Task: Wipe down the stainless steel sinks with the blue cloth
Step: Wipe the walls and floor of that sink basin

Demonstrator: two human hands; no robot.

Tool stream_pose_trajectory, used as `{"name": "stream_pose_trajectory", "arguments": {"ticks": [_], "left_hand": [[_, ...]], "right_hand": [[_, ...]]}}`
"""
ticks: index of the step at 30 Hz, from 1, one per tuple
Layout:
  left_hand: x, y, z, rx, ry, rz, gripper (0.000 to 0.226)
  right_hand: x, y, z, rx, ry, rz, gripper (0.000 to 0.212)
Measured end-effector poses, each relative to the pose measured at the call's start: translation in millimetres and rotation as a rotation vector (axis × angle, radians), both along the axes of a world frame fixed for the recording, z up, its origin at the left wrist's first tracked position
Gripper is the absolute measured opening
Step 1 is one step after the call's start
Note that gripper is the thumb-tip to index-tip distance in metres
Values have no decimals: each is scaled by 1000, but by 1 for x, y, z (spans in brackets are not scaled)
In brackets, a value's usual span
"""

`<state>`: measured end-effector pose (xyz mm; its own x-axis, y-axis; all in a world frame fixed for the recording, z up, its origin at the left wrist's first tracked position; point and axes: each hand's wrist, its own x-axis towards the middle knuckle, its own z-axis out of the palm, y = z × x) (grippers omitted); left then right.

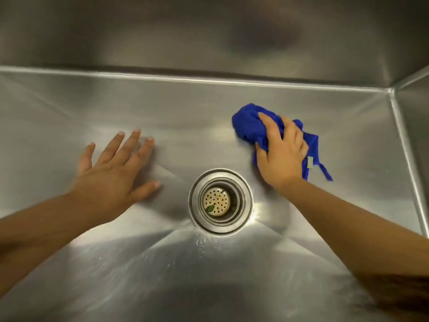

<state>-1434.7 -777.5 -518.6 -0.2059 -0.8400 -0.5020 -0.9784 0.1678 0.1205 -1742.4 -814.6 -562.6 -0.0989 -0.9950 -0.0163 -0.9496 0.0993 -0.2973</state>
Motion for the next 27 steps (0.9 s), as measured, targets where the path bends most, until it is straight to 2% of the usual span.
{"name": "stream_pose_trajectory", "arguments": {"ticks": [3, 5, 10, 13, 17, 20, 22, 25, 27], "left_hand": [[18, 6, 0, 4, -27, 6, 91], [29, 8, 1, 2, -38, 14, 90], [55, 20, 11, 16, -36, 37, 88], [73, 27, 16, 16, -62, 15, 89], [101, 34, 8, -48, -86, 13, 90], [119, 43, 3, -75, -165, -55, 89], [130, 50, 4, -70, -166, -87, 83], [141, 58, 9, -90, -172, -106, 83], [147, 59, 13, -120, -182, -98, 85]], "right_hand": [[39, -30, 2, 16, -19, -155, 60], [62, -24, 1, -6, -20, -127, 60], [113, 43, -10, -68, -83, 384, 61], [125, 34, -8, -39, -75, 520, 59], [154, -10, 0, 25, -52, 387, 58], [177, 3, -3, 28, -83, 236, 62], [182, 39, -6, -5, -94, 331, 63], [184, 105, -8, 21, -89, 590, 67], [187, 112, -6, 29, -102, 668, 67]]}}
